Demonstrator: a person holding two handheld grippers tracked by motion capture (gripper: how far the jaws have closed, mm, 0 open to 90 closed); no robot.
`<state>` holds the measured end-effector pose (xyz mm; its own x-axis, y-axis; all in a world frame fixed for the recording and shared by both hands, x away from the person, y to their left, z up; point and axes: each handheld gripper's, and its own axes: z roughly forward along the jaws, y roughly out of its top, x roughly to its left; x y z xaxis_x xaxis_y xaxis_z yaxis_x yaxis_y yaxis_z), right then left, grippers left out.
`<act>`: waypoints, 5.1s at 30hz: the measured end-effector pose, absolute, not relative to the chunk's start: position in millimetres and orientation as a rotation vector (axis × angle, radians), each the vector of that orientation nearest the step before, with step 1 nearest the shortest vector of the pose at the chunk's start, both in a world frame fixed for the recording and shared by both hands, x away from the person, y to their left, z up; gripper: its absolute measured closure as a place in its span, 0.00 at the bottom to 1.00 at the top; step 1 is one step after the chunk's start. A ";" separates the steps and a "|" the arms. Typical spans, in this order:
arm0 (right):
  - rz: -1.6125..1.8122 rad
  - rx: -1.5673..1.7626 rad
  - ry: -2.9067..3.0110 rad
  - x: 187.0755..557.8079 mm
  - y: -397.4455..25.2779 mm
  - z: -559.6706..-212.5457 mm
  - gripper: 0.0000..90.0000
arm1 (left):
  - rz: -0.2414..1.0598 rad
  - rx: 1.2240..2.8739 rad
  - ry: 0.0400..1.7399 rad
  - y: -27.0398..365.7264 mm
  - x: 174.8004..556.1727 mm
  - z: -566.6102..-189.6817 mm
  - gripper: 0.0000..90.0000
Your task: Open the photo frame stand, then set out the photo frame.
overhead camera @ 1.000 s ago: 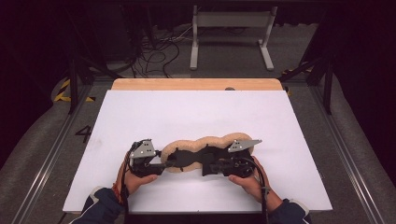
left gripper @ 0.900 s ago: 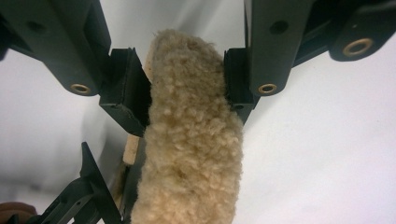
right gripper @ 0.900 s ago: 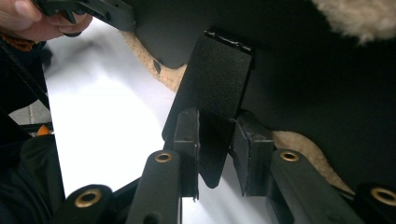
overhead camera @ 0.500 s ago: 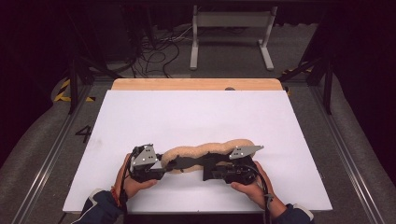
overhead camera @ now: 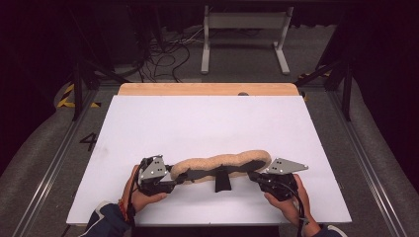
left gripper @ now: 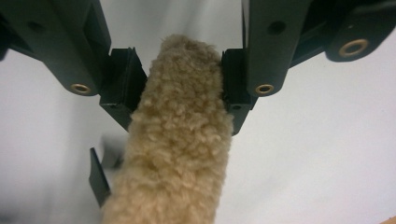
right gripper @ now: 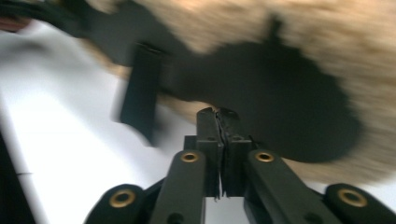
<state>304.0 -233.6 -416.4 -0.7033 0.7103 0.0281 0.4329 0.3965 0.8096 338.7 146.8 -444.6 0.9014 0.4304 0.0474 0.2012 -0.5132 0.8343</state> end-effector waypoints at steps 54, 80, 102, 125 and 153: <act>1.246 0.876 2.446 330.8 -199.8 -459.1 0.68 | 0.600 2.224 0.417 117.2 352.3 -454.2 0.64; 1.220 0.852 2.541 340.7 -193.7 -460.5 0.77 | 0.612 2.230 0.446 115.0 354.9 -455.1 0.62; 1.246 0.906 2.232 310.9 -242.5 -417.9 0.82 | 0.480 2.134 0.455 134.9 356.8 -452.6 0.61; 1.218 1.062 2.061 318.2 -261.9 -425.6 0.97 | 0.366 2.011 0.422 156.6 349.1 -433.2 0.56; 1.232 1.073 1.989 319.4 -264.3 -424.0 1.00 | 0.306 1.977 0.404 159.2 355.0 -433.0 0.62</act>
